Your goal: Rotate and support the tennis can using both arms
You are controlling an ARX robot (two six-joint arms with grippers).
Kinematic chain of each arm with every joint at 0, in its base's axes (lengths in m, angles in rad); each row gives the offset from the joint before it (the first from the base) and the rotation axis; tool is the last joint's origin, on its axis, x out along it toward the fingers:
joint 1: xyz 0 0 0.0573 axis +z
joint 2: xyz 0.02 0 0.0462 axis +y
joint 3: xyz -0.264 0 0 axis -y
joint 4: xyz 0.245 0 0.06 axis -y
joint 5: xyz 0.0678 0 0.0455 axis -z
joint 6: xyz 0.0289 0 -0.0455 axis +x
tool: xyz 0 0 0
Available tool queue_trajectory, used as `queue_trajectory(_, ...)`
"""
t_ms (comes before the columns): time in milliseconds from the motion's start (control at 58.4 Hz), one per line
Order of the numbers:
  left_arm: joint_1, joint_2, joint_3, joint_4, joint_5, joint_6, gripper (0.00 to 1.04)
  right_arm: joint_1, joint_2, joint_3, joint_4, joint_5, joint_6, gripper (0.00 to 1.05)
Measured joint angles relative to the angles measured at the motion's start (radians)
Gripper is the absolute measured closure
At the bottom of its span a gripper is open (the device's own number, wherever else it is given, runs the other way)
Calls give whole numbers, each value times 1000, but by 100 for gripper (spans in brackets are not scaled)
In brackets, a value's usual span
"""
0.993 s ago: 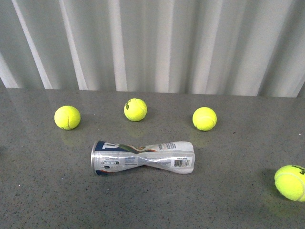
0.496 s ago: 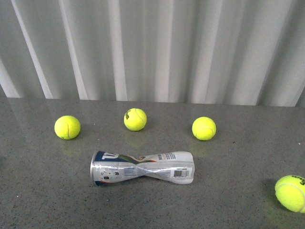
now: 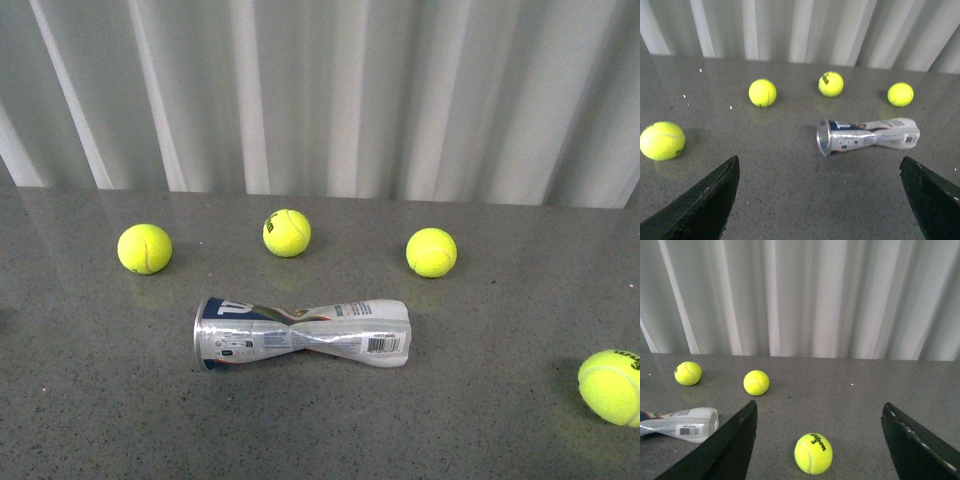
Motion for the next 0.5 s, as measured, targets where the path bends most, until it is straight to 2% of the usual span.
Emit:
queue_trajectory(68,-51,221,86,142,-63,11,7,0,0,0,0,2,0,16)
queue_trajectory(137,-79,445,193,303,-26,11,7,0,0,0,0,2,1,5)
queue_trajectory(223,-107,734,342,441,-16,18,7,0,0,0,0,1,1,8)
queue_trajectory(377,-115,1215,586,455,56,5,7,0,0,0,0,2,1,7)
queue_trajectory(428,-107,1401,671,422,126,-20,7,0,0,0,0,2,1,7)
queue_trajectory(496,-96,1523,717,412,162,-30,7,0,0,0,0,2,1,7)
